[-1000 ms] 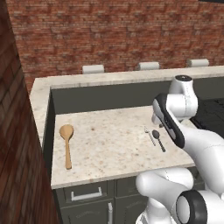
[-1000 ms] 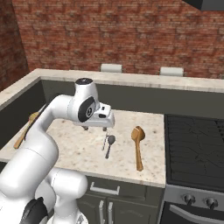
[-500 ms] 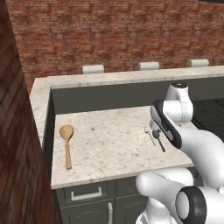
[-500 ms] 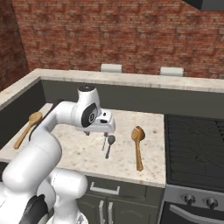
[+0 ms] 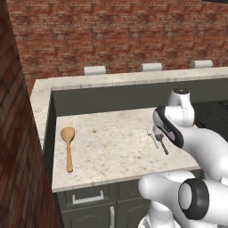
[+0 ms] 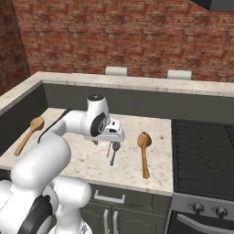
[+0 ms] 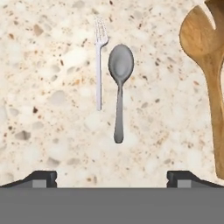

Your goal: Organize the utensils by type. Pick up the wooden spoons from the counter and place them in the open cabinet. Then pick up the metallic utensils from the counter and place them in the open drawer.

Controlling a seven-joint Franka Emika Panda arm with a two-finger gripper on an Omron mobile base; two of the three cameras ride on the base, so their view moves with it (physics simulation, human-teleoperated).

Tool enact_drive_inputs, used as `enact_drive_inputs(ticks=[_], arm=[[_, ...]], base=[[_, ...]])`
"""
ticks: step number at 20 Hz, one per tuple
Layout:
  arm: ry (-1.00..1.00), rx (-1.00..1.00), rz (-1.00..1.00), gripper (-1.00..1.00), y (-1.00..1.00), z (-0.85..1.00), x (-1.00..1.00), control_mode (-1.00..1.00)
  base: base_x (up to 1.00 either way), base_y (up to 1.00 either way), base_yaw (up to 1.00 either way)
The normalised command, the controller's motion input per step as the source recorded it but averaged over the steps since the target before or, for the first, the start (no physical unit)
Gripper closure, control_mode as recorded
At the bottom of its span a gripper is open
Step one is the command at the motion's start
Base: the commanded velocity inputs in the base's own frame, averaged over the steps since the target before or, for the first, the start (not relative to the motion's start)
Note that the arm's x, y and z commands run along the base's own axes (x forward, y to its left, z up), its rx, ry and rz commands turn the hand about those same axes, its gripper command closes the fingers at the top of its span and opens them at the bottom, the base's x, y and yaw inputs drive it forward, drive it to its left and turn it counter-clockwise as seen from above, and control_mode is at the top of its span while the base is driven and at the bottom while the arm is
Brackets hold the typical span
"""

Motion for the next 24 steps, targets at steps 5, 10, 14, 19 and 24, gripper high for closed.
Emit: enact_drive_inputs(ticks=[5, 10, 14, 19, 24], arm=[[0.00, 0.00, 0.00, -1.00, -0.03, -0.31, 0.15, -1.00], [0.00, 0.00, 0.00, -1.00, -0.01, -0.27, 0.14, -1.00], [0.00, 0.00, 0.00, -1.00, -0.03, -0.24, 0.11, -1.00], [0.00, 0.00, 0.00, -1.00, -0.04, -0.25, 0.10, -1.00], [0.01, 0.00, 0.00, -1.00, -0.03, -0.26, 0.09, -1.00]], base=[[0.00, 0.00, 0.00], [0.00, 0.00, 0.00], [0.00, 0.00, 0.00], [0.00, 0.00, 0.00], [0.00, 0.00, 0.00]])
